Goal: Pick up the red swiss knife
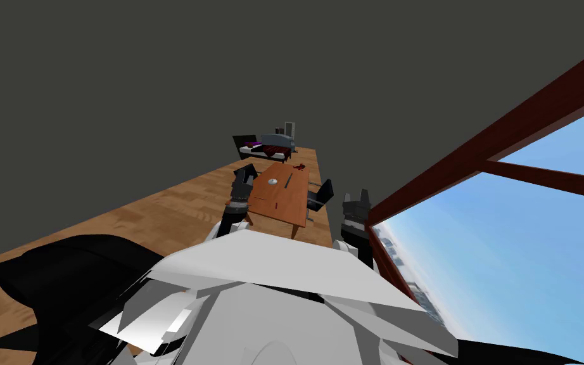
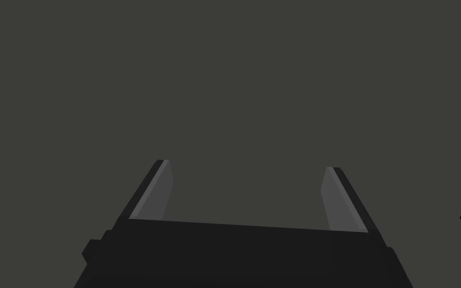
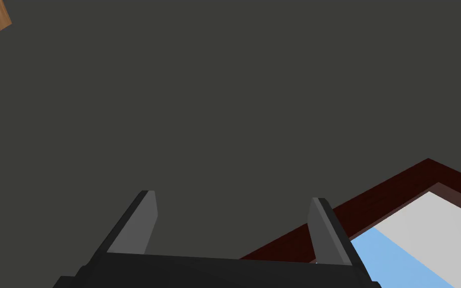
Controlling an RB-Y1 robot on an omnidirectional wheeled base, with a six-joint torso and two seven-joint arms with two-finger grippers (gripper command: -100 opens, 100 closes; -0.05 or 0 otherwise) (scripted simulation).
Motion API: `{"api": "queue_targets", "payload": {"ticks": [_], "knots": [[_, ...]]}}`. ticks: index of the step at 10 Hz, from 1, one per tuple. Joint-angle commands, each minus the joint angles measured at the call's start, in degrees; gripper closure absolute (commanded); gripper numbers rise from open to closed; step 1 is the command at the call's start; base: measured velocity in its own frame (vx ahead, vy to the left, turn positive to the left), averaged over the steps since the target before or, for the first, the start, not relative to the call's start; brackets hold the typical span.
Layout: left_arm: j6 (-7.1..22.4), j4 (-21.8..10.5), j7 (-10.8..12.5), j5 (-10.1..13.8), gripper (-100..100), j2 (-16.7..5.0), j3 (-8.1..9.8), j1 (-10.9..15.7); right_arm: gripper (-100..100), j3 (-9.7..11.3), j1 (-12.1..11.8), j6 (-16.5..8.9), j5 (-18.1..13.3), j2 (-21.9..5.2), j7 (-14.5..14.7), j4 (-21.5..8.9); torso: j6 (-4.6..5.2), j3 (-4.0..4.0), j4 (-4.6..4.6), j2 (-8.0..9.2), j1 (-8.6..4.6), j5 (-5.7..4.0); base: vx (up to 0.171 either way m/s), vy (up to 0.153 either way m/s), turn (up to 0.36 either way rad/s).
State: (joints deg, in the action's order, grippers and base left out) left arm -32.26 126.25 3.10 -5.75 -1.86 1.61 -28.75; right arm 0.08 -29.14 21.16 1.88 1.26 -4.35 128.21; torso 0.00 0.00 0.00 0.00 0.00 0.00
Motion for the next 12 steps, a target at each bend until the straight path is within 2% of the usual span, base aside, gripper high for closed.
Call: {"api": "queue_targets", "payload": {"ticks": [1,5,10,11,12], "knots": [[0.35,-1.53,-0.24,0.39,-100,-2.68,-0.62,0.36,0,0.0,0.0,0.0,0.0,0.0,0.0,0.0,0.0,0.0,0.0,0.0,0.0,0.0,0.002,0.021,-0.043],[1.76,-6.8,-1.04,1.65,-100,-8.96,-2.82,1.64,0,-0.01,0.0,0.0,0.0,-0.01,0.0,0.0,0.01,0.0,0.0,0.01,0.29,0.07,-0.006,0.065,-0.064],[5.25,-16.26,-2.42,3.68,-100,-17.94,-7.21,4.58,0,-0.01,0.0,0.0,0.0,-0.01,0.0,0.0,0.01,0.0,0.0,0.01,0.34,0.08,-0.009,0.076,-0.117],[5.25,-17.25,-2.42,3.68,-100,-18.56,-7.21,4.58,0,-0.01,0.0,0.0,0.0,-0.01,0.0,0.0,0.0,0.01,0.0,0.01,0.32,0.08,-0.012,0.048,-0.031],[6.2,-19.54,-2.71,4.08,-100,-20.53,-8.22,5.36,0,-0.01,0.0,0.0,0.0,-0.01,0.0,0.0,-0.01,0.01,0.0,0.01,0.22,0.06,-0.012,0.034,-0.085]]}}
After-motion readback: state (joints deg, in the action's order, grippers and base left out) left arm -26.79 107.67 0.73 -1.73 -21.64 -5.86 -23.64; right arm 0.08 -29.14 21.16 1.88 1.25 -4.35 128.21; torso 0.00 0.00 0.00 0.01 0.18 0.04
